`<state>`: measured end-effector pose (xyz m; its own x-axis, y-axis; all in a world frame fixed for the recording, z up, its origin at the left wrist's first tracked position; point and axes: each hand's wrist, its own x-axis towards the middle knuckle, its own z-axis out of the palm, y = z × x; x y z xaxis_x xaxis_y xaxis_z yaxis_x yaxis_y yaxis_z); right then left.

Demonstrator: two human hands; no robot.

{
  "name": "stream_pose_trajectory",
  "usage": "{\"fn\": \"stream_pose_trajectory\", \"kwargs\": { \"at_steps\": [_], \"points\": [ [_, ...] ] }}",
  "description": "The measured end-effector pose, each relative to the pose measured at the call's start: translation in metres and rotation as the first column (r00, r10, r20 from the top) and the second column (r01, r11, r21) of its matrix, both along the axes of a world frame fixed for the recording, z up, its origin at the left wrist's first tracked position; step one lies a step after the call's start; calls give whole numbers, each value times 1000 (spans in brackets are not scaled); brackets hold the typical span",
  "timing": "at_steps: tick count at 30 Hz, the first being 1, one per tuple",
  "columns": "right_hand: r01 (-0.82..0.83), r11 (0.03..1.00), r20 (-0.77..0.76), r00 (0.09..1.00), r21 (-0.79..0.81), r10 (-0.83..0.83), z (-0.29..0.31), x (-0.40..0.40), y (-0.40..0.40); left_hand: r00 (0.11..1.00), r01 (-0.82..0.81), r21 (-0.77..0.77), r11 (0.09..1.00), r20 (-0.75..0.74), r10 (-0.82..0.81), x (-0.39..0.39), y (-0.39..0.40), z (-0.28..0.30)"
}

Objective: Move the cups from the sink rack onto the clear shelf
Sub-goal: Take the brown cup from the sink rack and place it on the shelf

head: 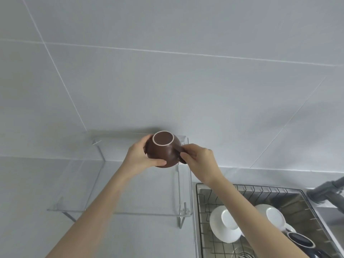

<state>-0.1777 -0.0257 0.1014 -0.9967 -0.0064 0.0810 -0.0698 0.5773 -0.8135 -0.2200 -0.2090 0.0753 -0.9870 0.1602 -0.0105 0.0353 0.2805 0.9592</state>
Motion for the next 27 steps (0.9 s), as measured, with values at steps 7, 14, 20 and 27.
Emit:
{"fn": "stream_pose_trajectory", "kwargs": {
  "at_steps": [7, 14, 20, 27],
  "points": [
    [-78, 993, -37, 996, 90, 82, -6, -2, 1, 999, 50, -67, 997, -6, -50, -4, -1, -3],
    [8, 997, 7, 1000, -78, -7, 7, 5, 17, 1000, 8, -264, 964, -9, -11, 17, 12, 20],
    [98, 988, 21, 995, -121, -96, 28, 42, 82, 929, -189, -239, 952, -358, 94, 74, 75, 55],
    [310, 951, 164, 939, -20, -302, 5, 117, 186, 918, 397, -158, 904, 63, -392, 151, 186, 16]
  ]
}}
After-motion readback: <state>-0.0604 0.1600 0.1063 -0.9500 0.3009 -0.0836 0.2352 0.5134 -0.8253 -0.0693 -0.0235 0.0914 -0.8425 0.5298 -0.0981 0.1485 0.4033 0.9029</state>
